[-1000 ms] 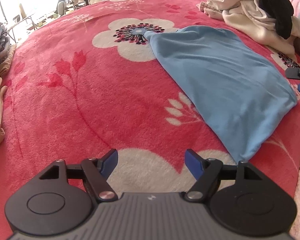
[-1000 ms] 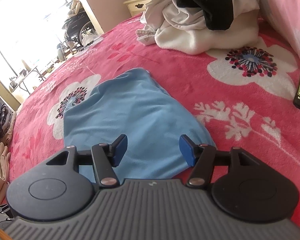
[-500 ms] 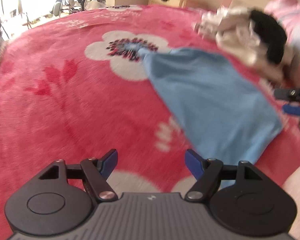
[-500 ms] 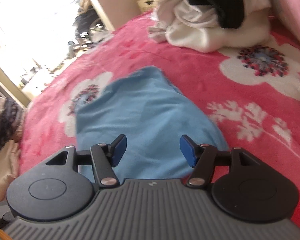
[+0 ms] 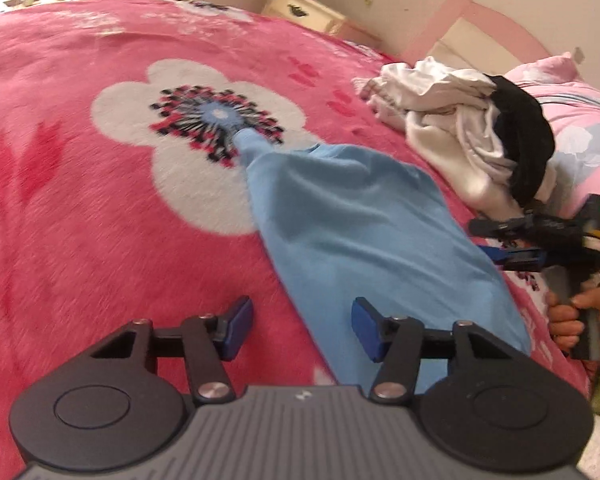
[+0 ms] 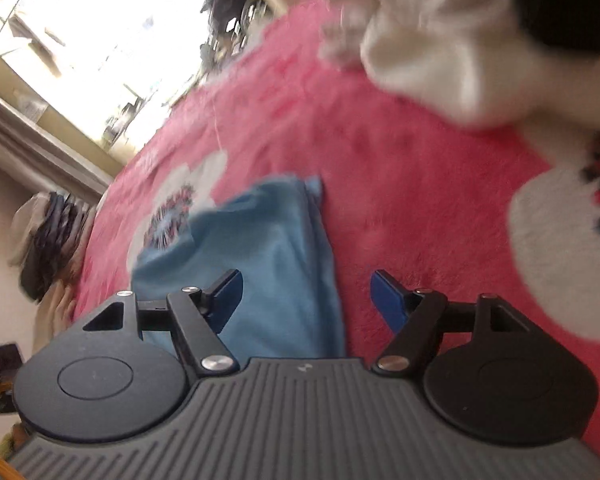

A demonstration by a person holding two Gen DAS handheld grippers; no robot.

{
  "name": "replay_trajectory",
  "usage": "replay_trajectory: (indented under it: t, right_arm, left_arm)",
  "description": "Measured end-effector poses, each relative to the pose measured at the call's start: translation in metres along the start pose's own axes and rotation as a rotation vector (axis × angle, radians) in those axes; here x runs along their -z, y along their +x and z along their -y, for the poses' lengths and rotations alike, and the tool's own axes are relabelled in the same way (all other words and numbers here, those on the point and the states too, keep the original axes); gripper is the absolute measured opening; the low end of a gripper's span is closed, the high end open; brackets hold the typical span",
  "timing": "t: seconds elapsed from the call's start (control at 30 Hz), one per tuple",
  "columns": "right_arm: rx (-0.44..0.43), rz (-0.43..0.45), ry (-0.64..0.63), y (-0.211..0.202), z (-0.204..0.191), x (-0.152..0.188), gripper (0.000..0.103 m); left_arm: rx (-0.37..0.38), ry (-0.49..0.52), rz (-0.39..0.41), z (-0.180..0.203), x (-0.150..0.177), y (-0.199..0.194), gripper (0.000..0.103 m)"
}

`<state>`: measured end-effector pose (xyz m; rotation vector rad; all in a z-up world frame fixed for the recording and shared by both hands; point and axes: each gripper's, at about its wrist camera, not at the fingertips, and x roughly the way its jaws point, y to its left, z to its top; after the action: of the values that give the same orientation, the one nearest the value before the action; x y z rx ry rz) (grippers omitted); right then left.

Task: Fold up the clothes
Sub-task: 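Grasp the narrow end of the light-blue shirt with both grippers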

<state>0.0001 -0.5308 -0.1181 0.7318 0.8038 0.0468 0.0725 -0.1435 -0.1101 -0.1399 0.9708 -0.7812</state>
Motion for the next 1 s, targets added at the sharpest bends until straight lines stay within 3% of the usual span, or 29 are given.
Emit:
replay_trajectory:
  t: [0.23,0.5,0.53,0.6,0.63,0.7,0.8,1.0]
  right_arm:
    - [-0.176,-0.043,-0.059,0.039,-0.002,-0.030,0.075]
    - [-0.290,-0.127,-0.169,0.088,-0.029,-0.062,0.071]
    - [-0.299,-0.128,-0.166,0.093,-0.030,-0.065,0.069]
    - [-0.304,-0.135,-0.170,0.101,-0.036,-0.069,0.053]
    - [-0.304,-0.142,-0.178,0.103,-0.040,-0.069,0.051]
    - [-0.295,-0.151,-0.222,0.102,-0.051,-0.066,0.031]
    - [-0.272,-0.129,-0.272,0.088,-0.065,-0.058,0.022]
    - [-0.242,-0.015,-0.323,0.036,-0.091,-0.045,0.018]
  left_arm:
    - [0.083,0.059,0.014,-0.005,-0.028,0.033,0.049]
    - [0.153,0.030,0.030,-0.016,-0.049,0.059,0.025]
    - [0.158,0.020,0.034,-0.017,-0.051,0.062,0.024]
    - [0.148,0.013,0.049,-0.016,-0.051,0.062,0.017]
    - [0.143,0.010,0.057,-0.014,-0.051,0.062,0.015]
    - [0.130,0.013,0.074,-0.011,-0.050,0.061,0.009]
    - [0.107,0.033,0.103,-0.003,-0.048,0.054,0.007]
    - [0.107,0.062,0.194,0.016,-0.047,0.015,0.007]
